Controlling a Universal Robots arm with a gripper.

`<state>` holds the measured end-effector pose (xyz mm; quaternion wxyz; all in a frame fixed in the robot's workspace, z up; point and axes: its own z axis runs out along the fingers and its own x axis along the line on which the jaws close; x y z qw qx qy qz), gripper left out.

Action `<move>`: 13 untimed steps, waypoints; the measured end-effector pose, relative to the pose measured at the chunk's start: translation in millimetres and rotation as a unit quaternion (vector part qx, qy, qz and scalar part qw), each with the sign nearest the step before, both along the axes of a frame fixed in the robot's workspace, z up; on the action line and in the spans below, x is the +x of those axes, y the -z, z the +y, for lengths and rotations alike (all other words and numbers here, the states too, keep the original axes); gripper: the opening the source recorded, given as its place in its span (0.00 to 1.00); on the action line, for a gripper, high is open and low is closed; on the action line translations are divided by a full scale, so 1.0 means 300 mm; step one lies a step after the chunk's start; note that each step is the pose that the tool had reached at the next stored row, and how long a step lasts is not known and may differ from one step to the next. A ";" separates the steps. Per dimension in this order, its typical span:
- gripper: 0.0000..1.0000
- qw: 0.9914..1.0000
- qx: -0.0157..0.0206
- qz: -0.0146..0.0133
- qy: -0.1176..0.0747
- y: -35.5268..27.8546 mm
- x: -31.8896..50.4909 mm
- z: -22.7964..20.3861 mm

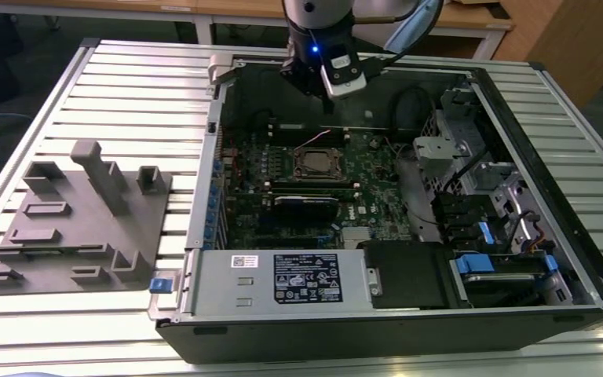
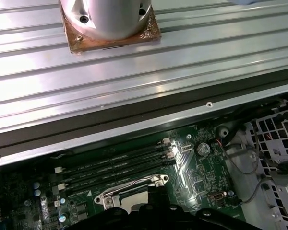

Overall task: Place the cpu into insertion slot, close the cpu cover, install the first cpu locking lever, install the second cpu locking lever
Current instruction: 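Install the first cpu locking lever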

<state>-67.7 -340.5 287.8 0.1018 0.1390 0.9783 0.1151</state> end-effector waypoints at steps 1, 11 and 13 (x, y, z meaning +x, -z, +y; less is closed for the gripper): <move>0.11 1.000 0.000 0.000 0.000 0.001 -0.001 0.000; 0.11 1.000 0.000 0.000 0.000 0.020 -0.002 0.000; 0.11 1.000 0.000 0.000 0.000 0.021 -0.002 0.000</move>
